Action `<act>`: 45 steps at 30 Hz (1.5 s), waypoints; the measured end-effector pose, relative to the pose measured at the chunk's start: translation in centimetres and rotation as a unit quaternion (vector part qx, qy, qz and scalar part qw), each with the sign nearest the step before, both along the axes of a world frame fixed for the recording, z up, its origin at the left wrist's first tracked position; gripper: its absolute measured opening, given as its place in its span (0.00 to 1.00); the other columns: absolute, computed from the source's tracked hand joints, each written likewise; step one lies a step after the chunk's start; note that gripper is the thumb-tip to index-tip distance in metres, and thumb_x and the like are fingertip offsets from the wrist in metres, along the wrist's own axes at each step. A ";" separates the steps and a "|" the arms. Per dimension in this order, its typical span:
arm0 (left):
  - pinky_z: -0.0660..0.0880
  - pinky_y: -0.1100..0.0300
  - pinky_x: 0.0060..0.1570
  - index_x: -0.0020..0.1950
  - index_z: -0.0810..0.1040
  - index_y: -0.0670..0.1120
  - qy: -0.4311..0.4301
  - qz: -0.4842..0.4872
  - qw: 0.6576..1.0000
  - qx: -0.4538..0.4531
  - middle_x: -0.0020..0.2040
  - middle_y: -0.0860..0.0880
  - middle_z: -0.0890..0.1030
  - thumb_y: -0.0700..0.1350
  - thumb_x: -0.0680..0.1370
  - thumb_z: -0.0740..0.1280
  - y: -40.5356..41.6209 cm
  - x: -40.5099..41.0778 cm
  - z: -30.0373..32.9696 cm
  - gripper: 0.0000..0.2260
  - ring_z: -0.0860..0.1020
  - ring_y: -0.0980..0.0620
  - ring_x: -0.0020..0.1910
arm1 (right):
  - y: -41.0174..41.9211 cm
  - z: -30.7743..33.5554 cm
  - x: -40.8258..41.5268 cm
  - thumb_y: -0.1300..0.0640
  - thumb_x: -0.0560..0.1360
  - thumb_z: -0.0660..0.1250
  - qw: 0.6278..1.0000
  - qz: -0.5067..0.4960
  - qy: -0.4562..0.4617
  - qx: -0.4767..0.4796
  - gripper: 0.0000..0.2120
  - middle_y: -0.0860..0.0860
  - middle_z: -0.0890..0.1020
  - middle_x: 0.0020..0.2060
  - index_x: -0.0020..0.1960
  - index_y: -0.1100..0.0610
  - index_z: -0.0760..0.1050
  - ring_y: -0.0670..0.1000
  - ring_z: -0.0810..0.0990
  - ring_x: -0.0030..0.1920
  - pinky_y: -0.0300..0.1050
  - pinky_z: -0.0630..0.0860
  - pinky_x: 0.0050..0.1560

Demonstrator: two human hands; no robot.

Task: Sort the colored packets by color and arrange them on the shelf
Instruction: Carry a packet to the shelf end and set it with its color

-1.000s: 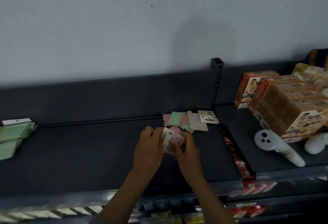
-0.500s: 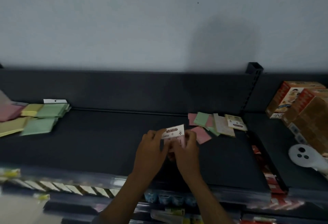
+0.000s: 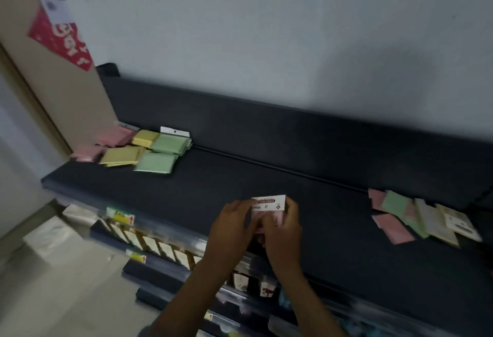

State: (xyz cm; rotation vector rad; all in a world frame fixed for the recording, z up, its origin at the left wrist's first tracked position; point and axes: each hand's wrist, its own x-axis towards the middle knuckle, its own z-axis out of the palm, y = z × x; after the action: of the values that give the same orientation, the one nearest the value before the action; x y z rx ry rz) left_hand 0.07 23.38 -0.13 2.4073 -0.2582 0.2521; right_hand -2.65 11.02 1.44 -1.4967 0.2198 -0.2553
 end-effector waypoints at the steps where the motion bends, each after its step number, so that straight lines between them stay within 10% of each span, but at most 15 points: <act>1: 0.78 0.55 0.56 0.68 0.76 0.53 0.000 0.006 1.000 -0.006 0.61 0.53 0.80 0.65 0.80 0.56 1.3 -0.1 0.2 0.24 0.76 0.55 0.58 | 1.3 0.0 0.1 0.66 0.79 0.64 1.000 0.003 -0.005 0.000 0.18 0.51 0.84 0.47 0.65 0.50 0.70 0.53 0.85 0.40 0.43 0.79 0.33; 11: 0.78 0.60 0.55 0.62 0.79 0.52 -0.040 0.074 0.994 -0.065 0.59 0.55 0.80 0.60 0.80 0.60 14.5 -1.9 1.7 0.18 0.78 0.60 0.55 | 15.2 -0.4 1.9 0.65 0.80 0.63 0.998 0.059 -0.017 -0.011 0.18 0.49 0.83 0.51 0.66 0.50 0.68 0.46 0.85 0.46 0.42 0.82 0.40; 18: 0.74 0.70 0.58 0.63 0.79 0.53 -0.058 0.129 0.990 -0.017 0.62 0.56 0.80 0.48 0.81 0.68 24.4 -4.0 2.6 0.11 0.78 0.61 0.58 | 25.6 -0.8 1.7 0.49 0.82 0.61 0.994 0.100 -0.019 -0.035 0.10 0.51 0.84 0.52 0.62 0.42 0.70 0.52 0.86 0.48 0.60 0.84 0.44; 28: 0.64 0.81 0.48 0.66 0.79 0.53 -0.031 0.279 0.960 -0.008 0.63 0.55 0.81 0.52 0.79 0.71 35.8 -9.4 2.6 0.15 0.80 0.56 0.57 | 37.7 -0.6 -0.8 0.47 0.83 0.59 0.978 0.171 -0.066 -0.101 0.15 0.51 0.81 0.56 0.68 0.50 0.69 0.46 0.84 0.47 0.43 0.84 0.36; 38: 0.73 0.65 0.61 0.68 0.77 0.56 -0.047 0.350 0.935 0.025 0.68 0.56 0.77 0.57 0.81 0.65 42.8 -10.8 0.3 0.16 0.74 0.57 0.65 | 45.4 -0.4 -1.4 0.42 0.80 0.60 0.964 0.250 -0.064 -0.069 0.19 0.54 0.81 0.58 0.66 0.50 0.68 0.49 0.85 0.46 0.42 0.82 0.31; 45: 0.80 0.61 0.49 0.63 0.80 0.52 -0.068 0.267 0.917 -0.289 0.53 0.53 0.84 0.56 0.85 0.57 46.1 -6.7 3.6 0.15 0.82 0.50 0.53 | 49.3 0.0 1.5 0.41 0.81 0.62 0.935 0.325 -0.133 -0.048 0.18 0.46 0.80 0.58 0.66 0.49 0.75 0.51 0.84 0.52 0.47 0.84 0.37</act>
State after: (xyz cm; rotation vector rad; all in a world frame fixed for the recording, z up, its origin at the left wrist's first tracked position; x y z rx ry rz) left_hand -6.66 69.50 3.51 1.8205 0.3807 0.6463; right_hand -1.18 60.33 1.49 -1.5291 -0.5112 0.0695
